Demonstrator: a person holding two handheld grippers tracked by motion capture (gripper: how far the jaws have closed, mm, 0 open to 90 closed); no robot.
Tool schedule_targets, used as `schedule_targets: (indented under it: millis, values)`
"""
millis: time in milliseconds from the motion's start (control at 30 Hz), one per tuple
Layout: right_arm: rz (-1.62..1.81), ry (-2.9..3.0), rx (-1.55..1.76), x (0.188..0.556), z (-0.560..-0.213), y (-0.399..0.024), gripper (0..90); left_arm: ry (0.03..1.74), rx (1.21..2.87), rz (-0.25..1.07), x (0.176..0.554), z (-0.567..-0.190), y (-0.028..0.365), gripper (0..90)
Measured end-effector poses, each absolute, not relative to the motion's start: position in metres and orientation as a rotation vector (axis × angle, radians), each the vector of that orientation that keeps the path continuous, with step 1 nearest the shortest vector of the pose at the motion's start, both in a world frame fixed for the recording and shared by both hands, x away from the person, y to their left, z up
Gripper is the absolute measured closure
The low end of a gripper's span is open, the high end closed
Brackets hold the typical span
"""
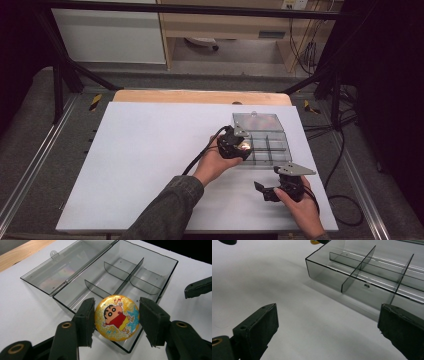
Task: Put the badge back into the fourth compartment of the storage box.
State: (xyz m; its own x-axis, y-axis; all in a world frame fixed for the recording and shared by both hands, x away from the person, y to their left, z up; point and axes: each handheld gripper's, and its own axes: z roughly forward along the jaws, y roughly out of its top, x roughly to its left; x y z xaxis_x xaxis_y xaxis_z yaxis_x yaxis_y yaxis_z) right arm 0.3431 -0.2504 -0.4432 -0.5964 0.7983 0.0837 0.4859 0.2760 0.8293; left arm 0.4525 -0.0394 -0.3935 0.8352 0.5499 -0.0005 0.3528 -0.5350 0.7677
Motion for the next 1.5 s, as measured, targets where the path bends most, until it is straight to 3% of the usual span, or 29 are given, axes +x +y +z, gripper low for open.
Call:
schedule_targets:
  millis: [1500]
  values:
    - [1.245, 2.201, 1.161, 0.343, -0.443, -0.251, 3.6, 0.644, 2.217, 0.341, 0.454, -0.41, -0.059, 47.7]
